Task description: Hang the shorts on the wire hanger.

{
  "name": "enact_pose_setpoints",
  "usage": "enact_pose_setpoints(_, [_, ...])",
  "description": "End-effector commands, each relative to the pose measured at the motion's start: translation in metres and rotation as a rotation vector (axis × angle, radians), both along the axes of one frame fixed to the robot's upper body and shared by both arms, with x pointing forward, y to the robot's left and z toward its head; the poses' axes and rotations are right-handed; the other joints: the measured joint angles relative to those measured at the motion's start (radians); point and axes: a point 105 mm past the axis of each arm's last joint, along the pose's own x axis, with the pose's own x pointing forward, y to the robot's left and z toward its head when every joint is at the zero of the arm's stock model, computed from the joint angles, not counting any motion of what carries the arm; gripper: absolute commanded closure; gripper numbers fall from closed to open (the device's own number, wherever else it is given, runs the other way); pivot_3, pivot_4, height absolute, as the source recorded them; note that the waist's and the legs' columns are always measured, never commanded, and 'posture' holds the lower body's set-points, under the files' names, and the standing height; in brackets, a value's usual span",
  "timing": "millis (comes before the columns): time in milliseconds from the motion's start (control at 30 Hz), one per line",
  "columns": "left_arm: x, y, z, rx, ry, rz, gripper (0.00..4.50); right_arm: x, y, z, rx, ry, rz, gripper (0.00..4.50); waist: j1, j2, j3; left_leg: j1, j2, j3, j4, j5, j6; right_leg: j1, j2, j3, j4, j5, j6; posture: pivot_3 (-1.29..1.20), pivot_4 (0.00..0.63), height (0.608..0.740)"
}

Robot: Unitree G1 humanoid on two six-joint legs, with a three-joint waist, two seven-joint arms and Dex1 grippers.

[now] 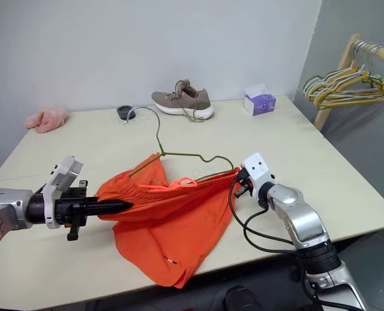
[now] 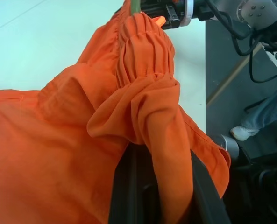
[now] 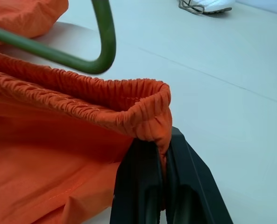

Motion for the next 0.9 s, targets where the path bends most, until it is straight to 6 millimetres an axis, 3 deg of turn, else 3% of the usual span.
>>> enact_pose_setpoints(33, [0.0,0.011,0.003,0.076,-0.017,0.005,4.5,0.014,-0.046,0.013,-0.076,-0.063,-0.17,4.46,0.0,0.0,0.0,0.0,0.0,0.0,0.0,0.0,0.0,0.0,0.0,0.0,0.0,0.0,0.0,-0.25,0.0,0.74])
enact_pose_setpoints(667, [0.01,0.037,-0.028,0.365,-0.081,0.0,4.5,-0.001,-0.029,0.029,-0.175,-0.152,-0.028,4.46,-0.001,0.001,0.001,0.0,0.0,0.001,0.0,0.0,0.0,0.0,0.0,0.0,0.0,0.0,0.0,-0.26,0.0,0.74])
enact_pose_setpoints(900, [0.02,0.045,-0.031,0.452,-0.154,0.009,4.5,-0.004,-0.032,0.03,-0.203,-0.147,-0.006,4.46,-0.001,0.001,0.001,0.0,0.0,0.001,0.0,0.0,0.0,0.0,0.0,0.0,0.0,0.0,0.0,-0.27,0.0,0.74])
